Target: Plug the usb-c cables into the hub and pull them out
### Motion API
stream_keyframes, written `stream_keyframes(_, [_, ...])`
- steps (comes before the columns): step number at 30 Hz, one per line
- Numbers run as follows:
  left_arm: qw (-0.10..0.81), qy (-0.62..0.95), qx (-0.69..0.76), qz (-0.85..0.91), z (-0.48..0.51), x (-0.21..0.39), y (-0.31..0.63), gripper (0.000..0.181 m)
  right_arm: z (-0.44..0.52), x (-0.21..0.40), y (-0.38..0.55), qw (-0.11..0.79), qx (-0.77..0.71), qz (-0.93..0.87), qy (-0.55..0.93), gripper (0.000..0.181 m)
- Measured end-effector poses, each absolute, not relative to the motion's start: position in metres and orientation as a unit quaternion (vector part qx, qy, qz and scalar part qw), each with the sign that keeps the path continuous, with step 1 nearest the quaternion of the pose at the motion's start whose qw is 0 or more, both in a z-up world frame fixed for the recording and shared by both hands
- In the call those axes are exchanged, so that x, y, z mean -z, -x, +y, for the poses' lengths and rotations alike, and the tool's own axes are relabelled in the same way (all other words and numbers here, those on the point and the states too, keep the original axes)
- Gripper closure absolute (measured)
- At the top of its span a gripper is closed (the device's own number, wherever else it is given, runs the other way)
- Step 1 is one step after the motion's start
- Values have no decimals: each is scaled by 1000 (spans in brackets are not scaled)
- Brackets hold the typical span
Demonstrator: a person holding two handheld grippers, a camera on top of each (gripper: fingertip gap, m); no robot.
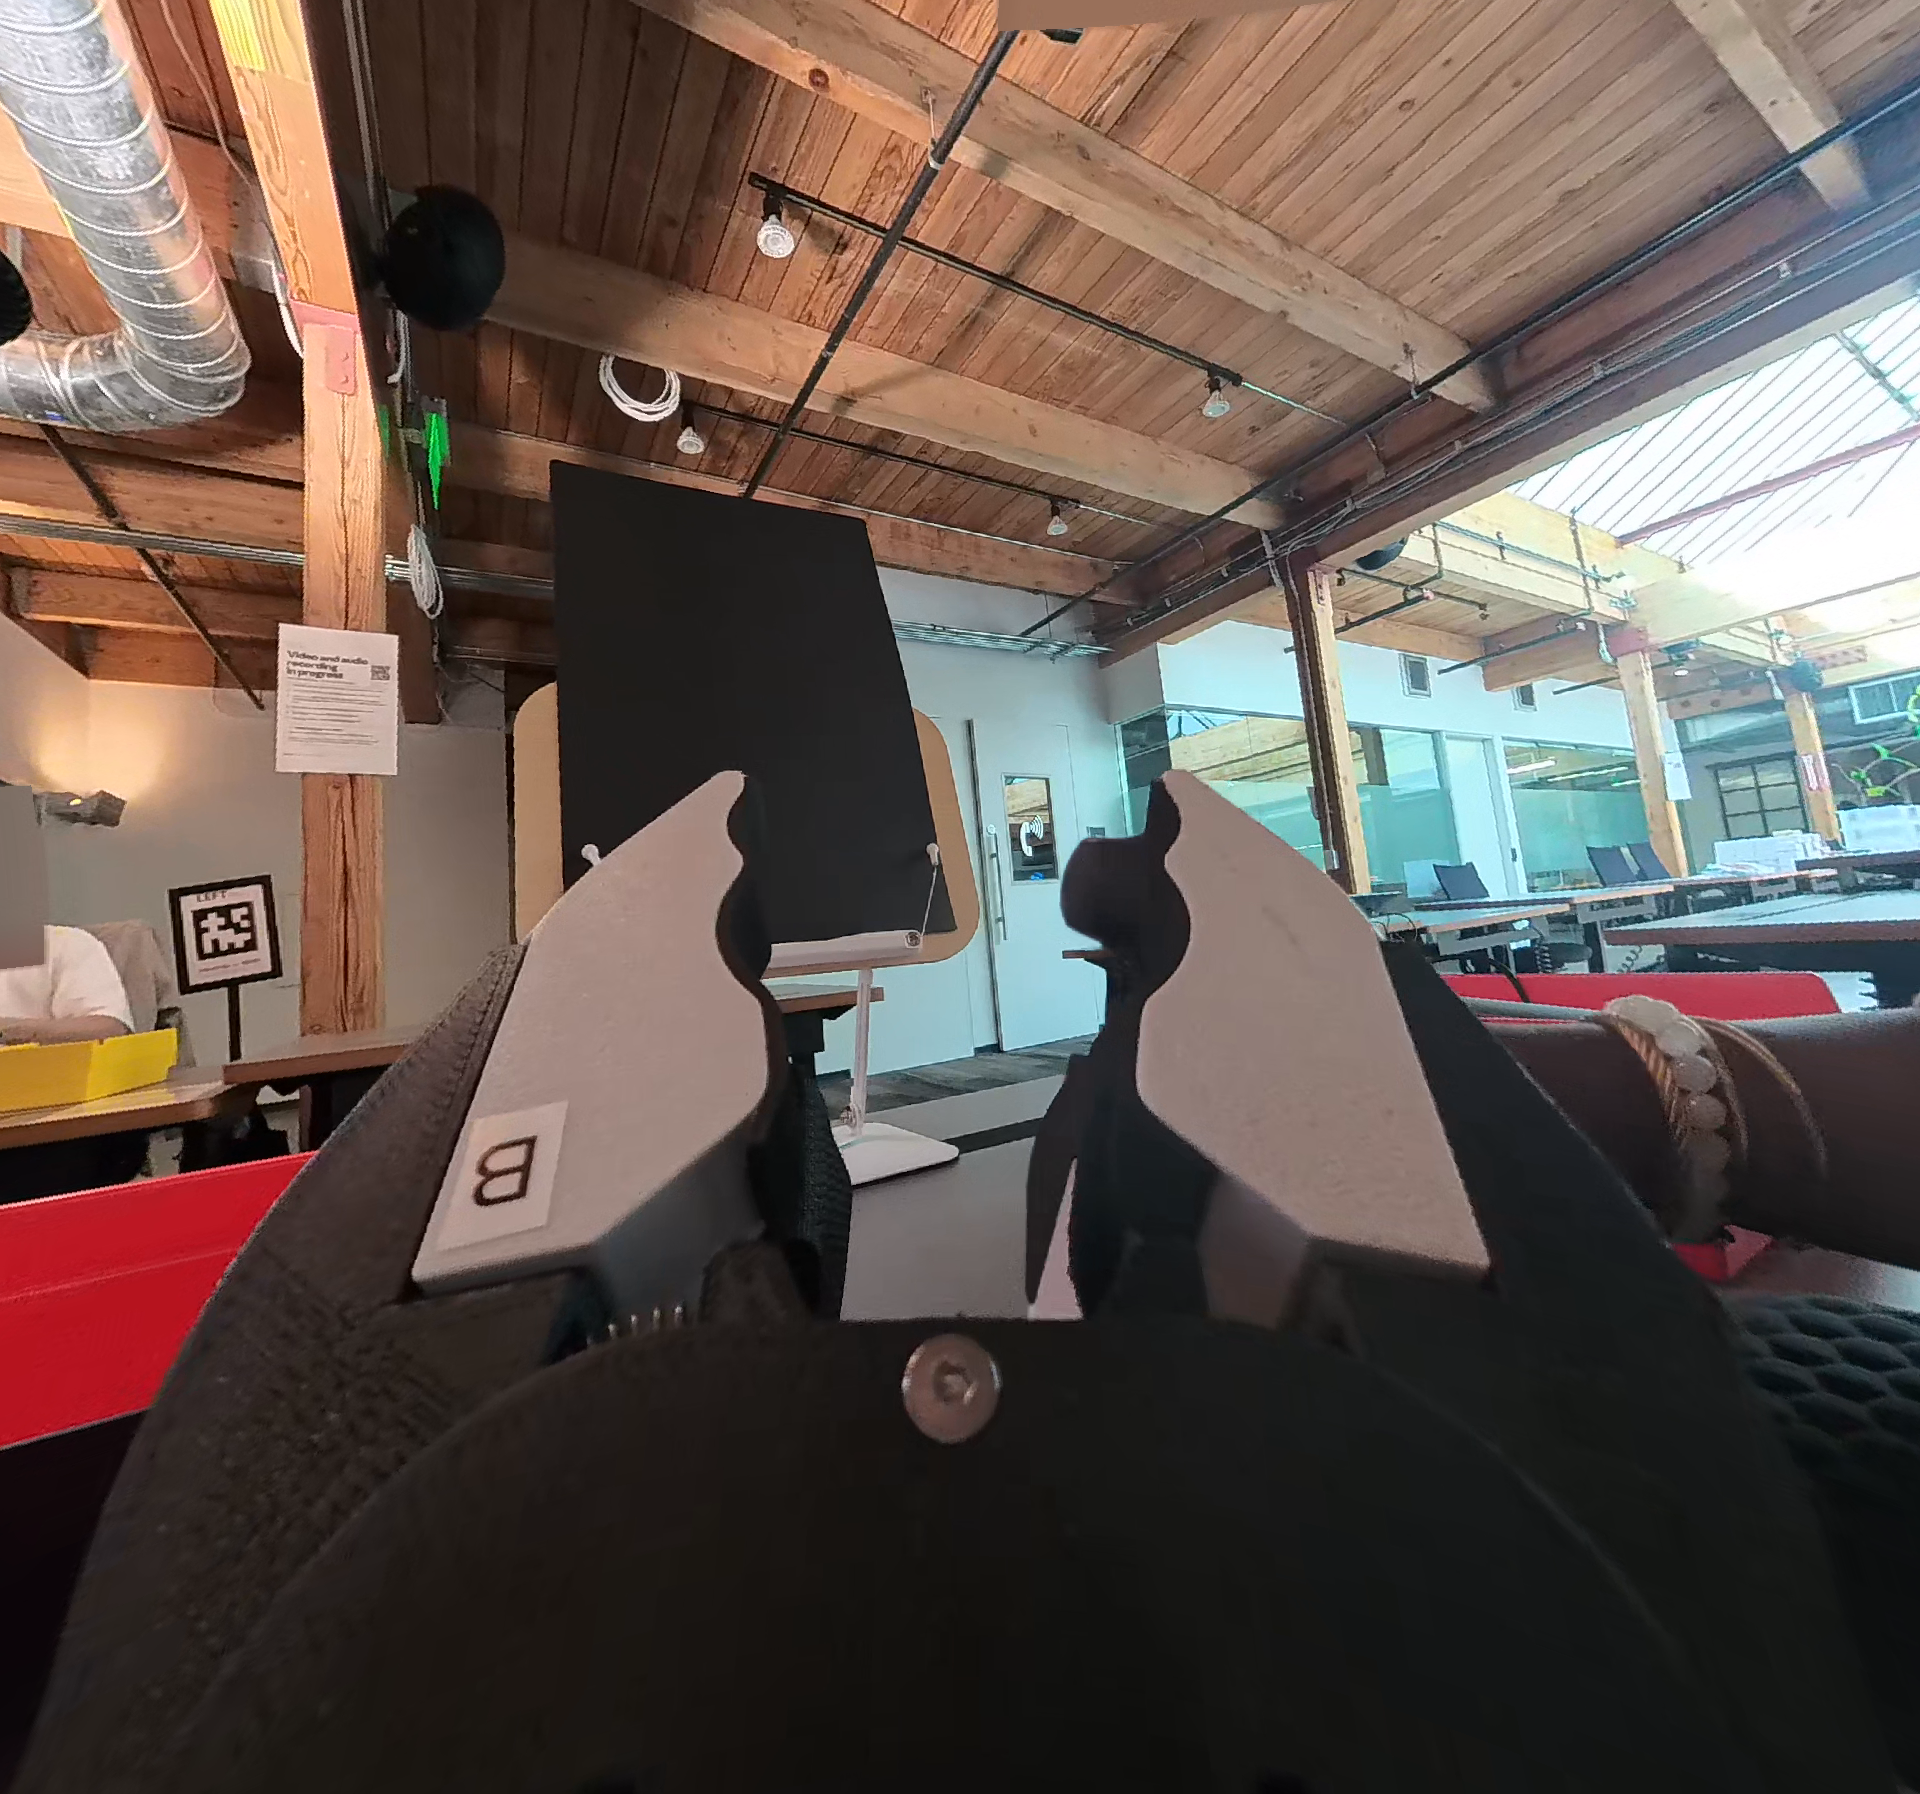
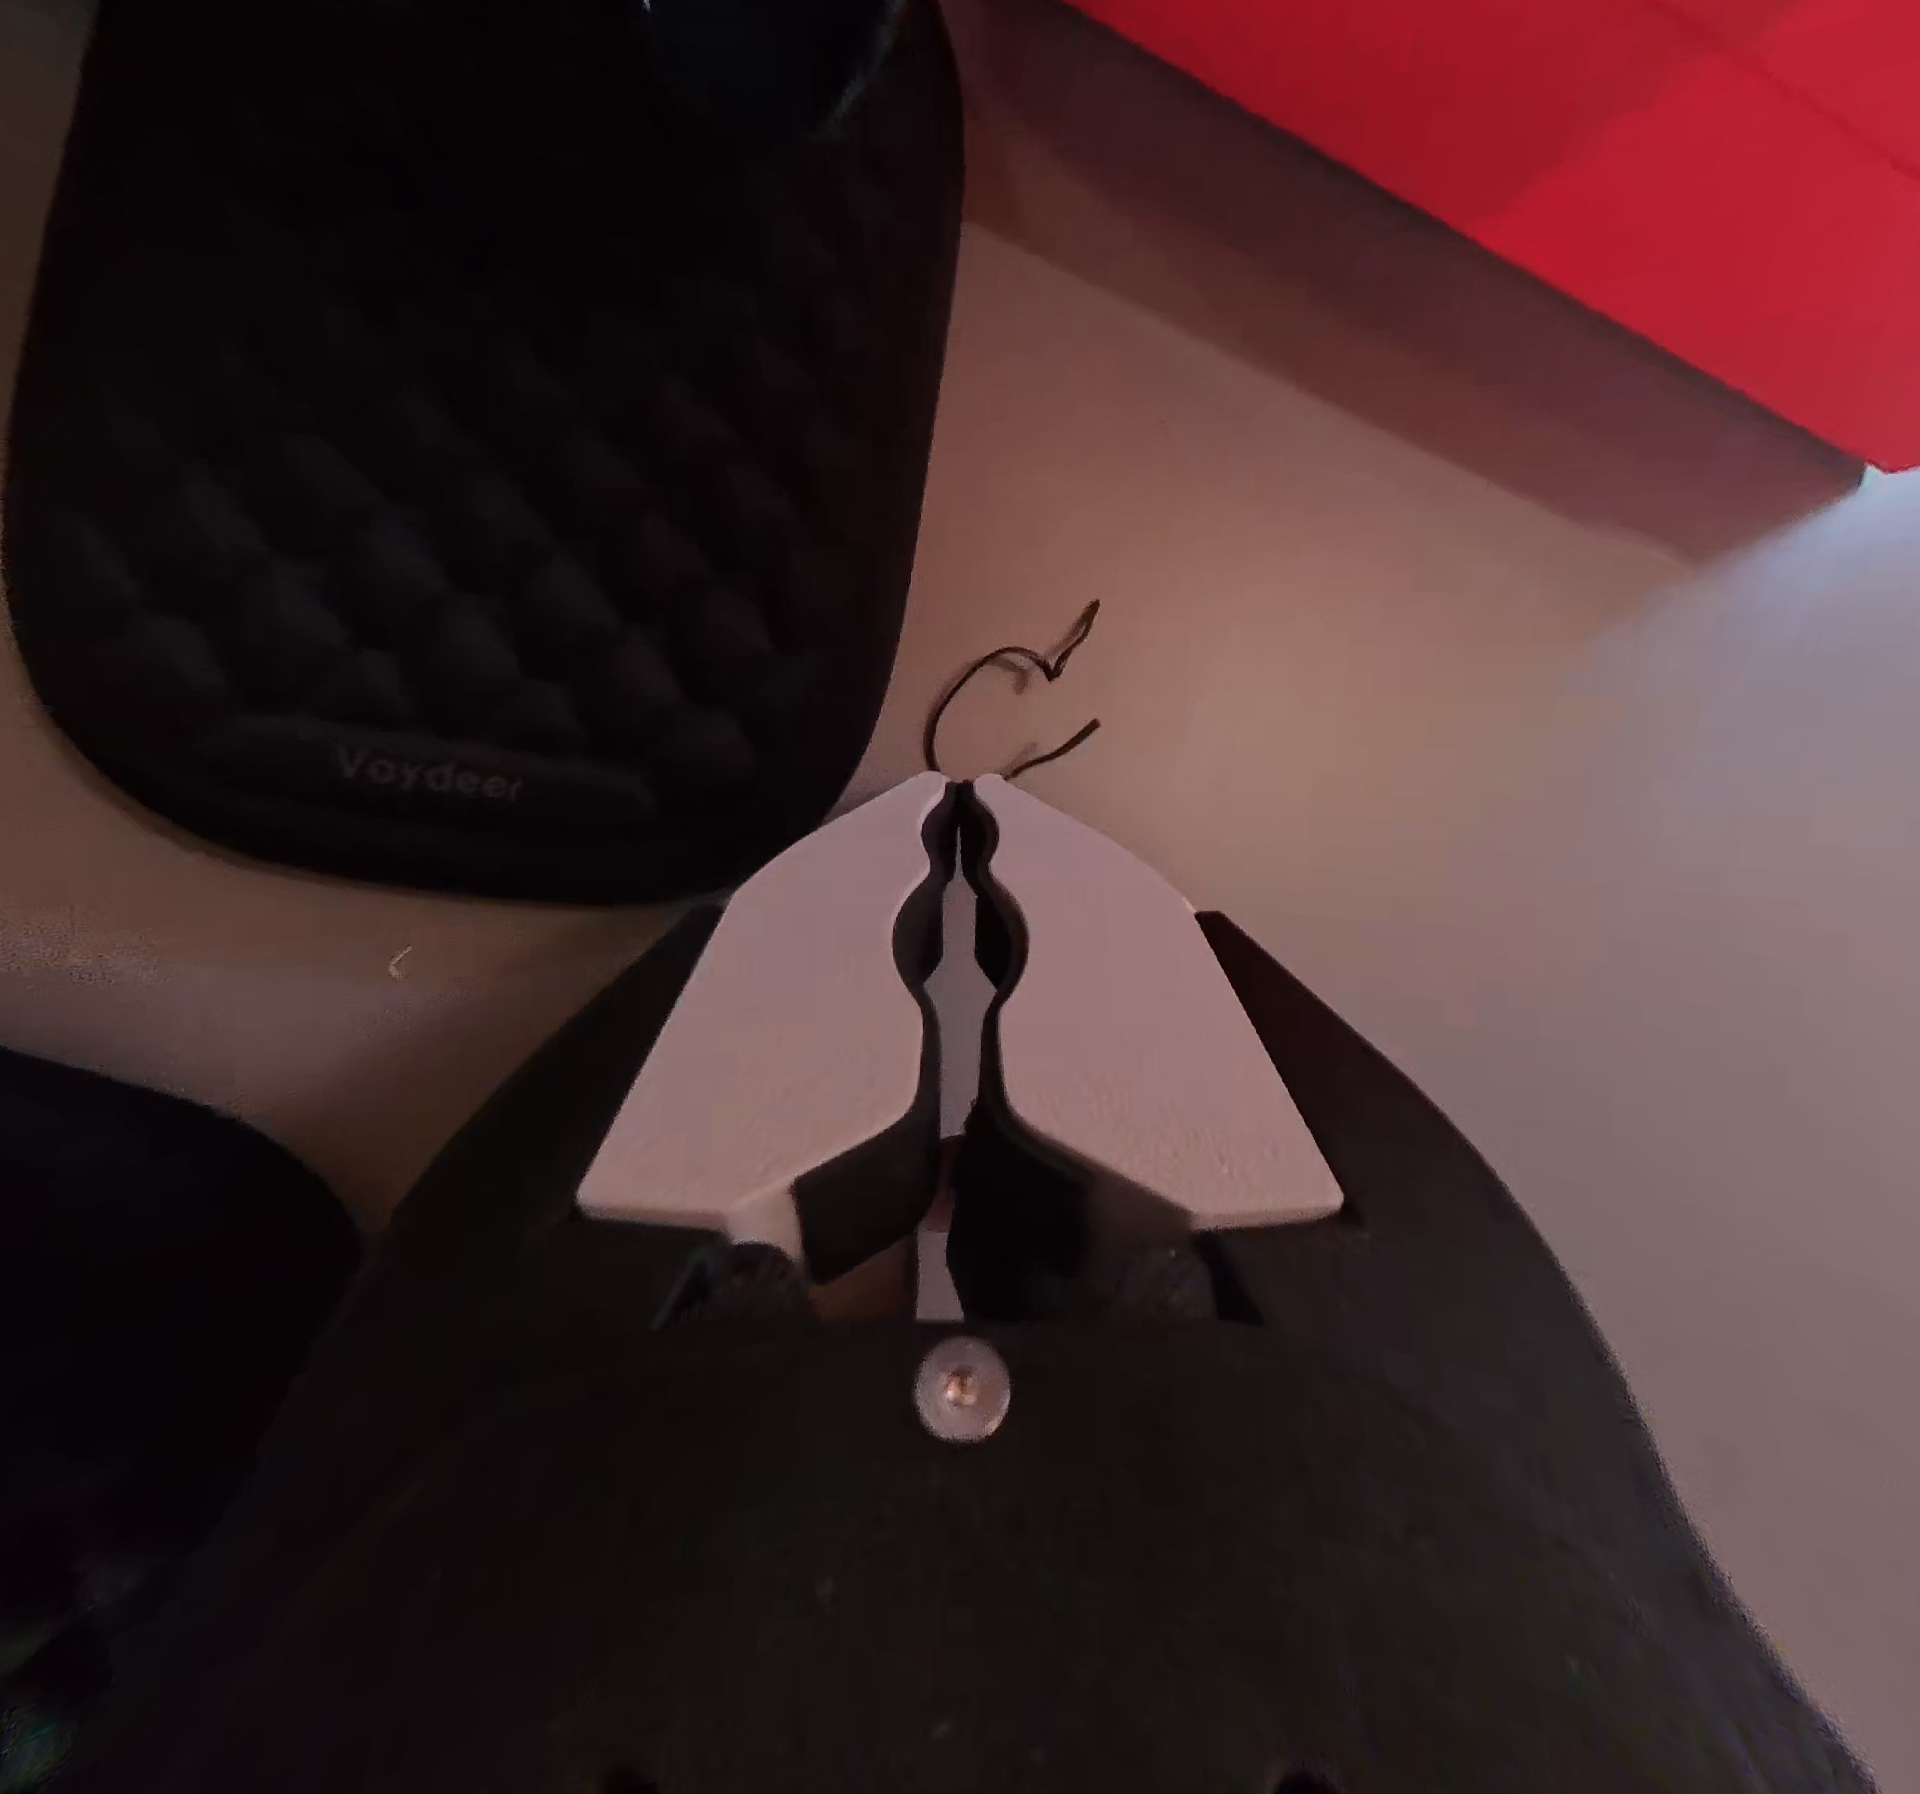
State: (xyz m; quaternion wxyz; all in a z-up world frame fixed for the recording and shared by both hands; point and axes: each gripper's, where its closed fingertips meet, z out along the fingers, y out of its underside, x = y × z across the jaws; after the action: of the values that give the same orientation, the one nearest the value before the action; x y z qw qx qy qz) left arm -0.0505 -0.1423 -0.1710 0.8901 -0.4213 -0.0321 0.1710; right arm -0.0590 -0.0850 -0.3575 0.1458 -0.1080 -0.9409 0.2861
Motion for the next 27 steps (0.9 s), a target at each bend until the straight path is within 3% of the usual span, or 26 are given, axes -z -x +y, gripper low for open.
stream_keyframes(4, [888,424,-172,-32,-141,172,51,114,-75,343,66,180,-312,-919,160,181])
stream_keyframes(8, [882,438,-173,-31,-137,175,51,116,-74,345,78,141,-343,-881,293,146])
stream_keyframes(10, [880,440,-178,-27,-136,175,50,115,-77,355,79,130,-342,-876,314,145])
stream_keyframes(12, [877,444,-184,-21,-135,175,49,115,-81,361,81,135,-338,-877,314,153])
stream_keyframes(14, [872,450,-190,-16,-132,177,48,116,-80,364,86,166,-321,-880,307,180])
stream_keyframes(27, [864,462,-198,-5,-128,179,45,118,-69,322,82,313,-238,-880,265,181])
